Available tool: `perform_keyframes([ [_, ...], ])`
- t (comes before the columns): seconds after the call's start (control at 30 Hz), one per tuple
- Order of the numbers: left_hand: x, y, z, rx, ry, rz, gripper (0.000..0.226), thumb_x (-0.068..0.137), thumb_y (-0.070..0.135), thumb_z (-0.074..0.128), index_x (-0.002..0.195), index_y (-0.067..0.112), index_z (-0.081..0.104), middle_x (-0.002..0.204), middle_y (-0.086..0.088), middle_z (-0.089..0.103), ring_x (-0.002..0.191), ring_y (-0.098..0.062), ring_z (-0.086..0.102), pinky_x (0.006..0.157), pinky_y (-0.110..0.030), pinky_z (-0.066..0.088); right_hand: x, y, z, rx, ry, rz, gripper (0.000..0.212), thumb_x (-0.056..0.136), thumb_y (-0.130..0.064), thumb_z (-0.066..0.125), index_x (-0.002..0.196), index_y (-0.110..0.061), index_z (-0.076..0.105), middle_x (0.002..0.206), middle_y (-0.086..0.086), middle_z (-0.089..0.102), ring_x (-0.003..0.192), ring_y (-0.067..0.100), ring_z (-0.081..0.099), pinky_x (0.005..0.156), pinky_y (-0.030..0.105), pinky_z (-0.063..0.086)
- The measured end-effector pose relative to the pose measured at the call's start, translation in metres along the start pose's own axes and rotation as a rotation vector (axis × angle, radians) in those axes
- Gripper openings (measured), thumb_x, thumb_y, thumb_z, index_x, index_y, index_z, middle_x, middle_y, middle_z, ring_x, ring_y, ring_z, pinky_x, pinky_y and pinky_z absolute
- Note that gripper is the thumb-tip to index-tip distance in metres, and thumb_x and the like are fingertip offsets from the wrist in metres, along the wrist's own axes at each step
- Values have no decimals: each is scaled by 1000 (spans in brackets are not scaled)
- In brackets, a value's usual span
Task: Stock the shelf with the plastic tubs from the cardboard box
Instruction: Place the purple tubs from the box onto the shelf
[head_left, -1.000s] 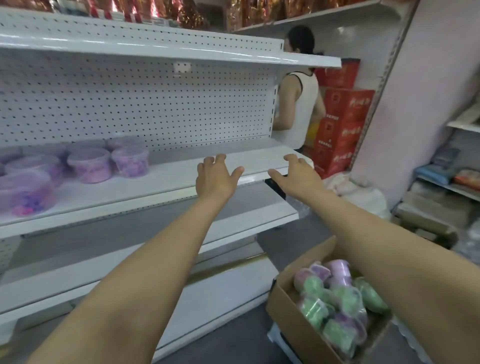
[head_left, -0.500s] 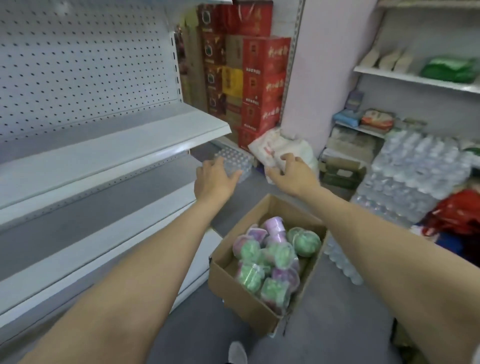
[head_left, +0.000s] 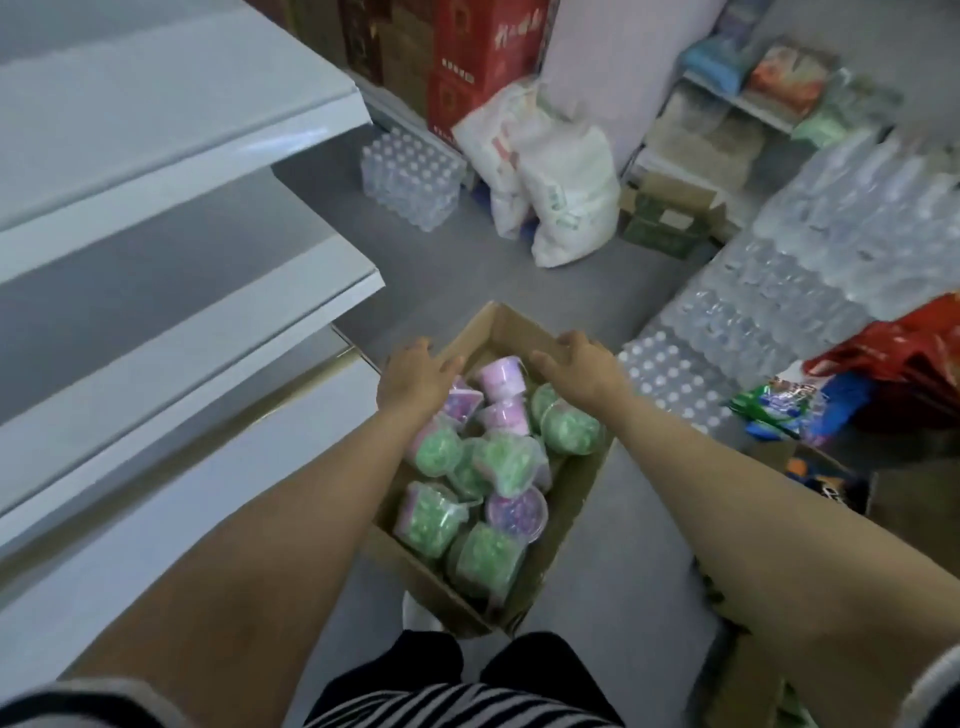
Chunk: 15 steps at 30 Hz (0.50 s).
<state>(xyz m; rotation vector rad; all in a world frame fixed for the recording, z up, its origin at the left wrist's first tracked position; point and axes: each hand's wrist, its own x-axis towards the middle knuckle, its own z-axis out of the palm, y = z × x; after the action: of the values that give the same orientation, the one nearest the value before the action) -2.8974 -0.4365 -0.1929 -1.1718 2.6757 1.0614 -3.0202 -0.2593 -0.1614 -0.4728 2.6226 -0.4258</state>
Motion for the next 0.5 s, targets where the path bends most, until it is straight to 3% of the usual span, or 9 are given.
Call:
perform_keyframes([
  [0.1,15,-7,23,20,-91,-58,50,96,43,52,126,4,57,125,-21,59,117,-38,52,98,-40,41,32,18,22,43,-92,48,78,89,-68,45,140,-9,47,135,15,57,122,34,55,100,40,45],
  [0.17,32,-16,45,-5,-118,-147,54,92,50,52,124,8,57,121,-20,61,112,-39,55,95,-41,44,59,33,37,73,-138,70,82,81,-75,42,135,-14,53,128,11,63,118,30,59,101,42,47],
  [0.27,53,-27,79,-30,-132,-264,63,85,64,47,122,14,57,117,-18,63,105,-38,59,89,-41,48,100,51,59,96,-230,94,67,90,-65,47,131,-13,56,126,10,64,117,31,59,103,47,46],
  [0.37,69,-27,104,-71,-109,-332,47,94,44,51,124,8,59,121,-16,63,111,-35,58,91,-37,43,141,62,76,61,-313,81,63,94,-62,46,130,-11,57,127,14,64,119,34,58,104,45,44],
  [0.5,106,-39,154,-96,-113,-460,66,82,70,33,113,20,62,113,-12,67,100,-31,63,89,-42,50,197,78,100,37,-416,91,66,92,-64,47,134,-14,54,129,14,62,118,34,58,101,43,45],
])
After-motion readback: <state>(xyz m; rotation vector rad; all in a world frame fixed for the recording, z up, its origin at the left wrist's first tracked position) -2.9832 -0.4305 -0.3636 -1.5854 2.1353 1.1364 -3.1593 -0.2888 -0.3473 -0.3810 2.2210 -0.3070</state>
